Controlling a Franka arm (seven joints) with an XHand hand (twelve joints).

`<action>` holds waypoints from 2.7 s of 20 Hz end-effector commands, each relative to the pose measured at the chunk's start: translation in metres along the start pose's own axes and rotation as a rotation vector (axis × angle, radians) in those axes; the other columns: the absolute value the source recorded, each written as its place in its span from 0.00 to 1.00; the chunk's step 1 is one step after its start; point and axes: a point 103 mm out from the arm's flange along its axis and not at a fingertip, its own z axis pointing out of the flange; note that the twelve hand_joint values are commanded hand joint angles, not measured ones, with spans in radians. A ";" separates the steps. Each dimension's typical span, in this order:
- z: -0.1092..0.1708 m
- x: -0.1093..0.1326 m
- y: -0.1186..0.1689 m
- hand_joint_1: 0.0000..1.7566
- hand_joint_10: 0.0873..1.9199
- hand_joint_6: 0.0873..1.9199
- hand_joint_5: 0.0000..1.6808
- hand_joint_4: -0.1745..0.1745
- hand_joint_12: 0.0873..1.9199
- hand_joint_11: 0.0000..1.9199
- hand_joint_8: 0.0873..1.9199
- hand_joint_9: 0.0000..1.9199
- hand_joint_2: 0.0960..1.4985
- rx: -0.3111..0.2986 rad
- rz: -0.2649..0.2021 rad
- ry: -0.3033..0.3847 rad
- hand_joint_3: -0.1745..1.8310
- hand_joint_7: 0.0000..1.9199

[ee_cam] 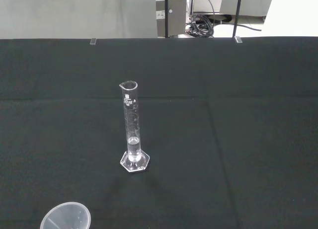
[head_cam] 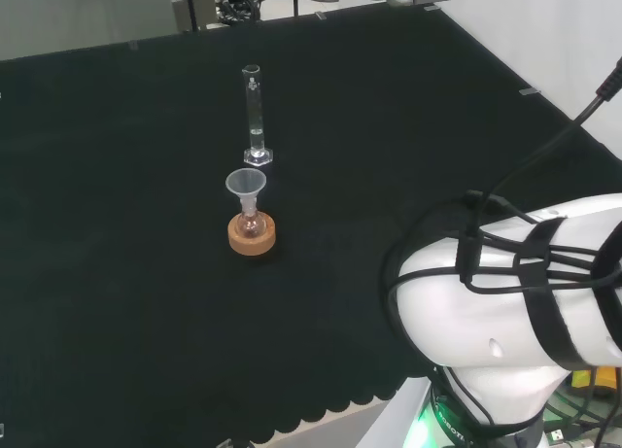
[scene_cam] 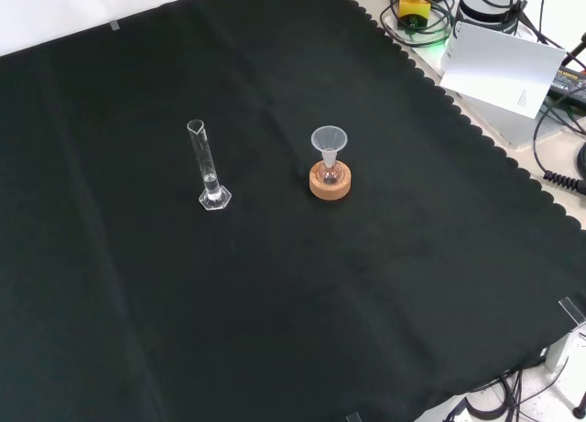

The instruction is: Pick up the graduated cylinder.

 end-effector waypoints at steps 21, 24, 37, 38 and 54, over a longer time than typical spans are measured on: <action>0.060 -0.026 0.059 0.08 0.00 0.00 0.12 0.43 0.71 0.03 0.19 0.24 0.92 0.047 0.080 0.036 0.09 0.00; 0.082 -0.035 0.080 0.08 0.00 0.00 0.12 0.43 0.71 0.03 0.20 0.24 0.92 0.064 0.081 0.051 0.09 0.00; 0.194 -0.047 0.199 0.11 0.00 0.00 0.13 0.37 0.71 0.03 0.23 0.26 0.89 0.066 0.008 0.196 0.08 0.03; 0.202 -0.045 0.204 0.12 0.00 0.00 0.13 0.37 0.71 0.03 0.23 0.26 0.89 0.071 -0.003 0.207 0.07 0.04; 0.305 -0.019 0.245 0.18 0.32 0.00 0.14 0.35 0.72 0.05 0.30 0.15 0.84 0.152 -0.089 0.297 0.04 0.03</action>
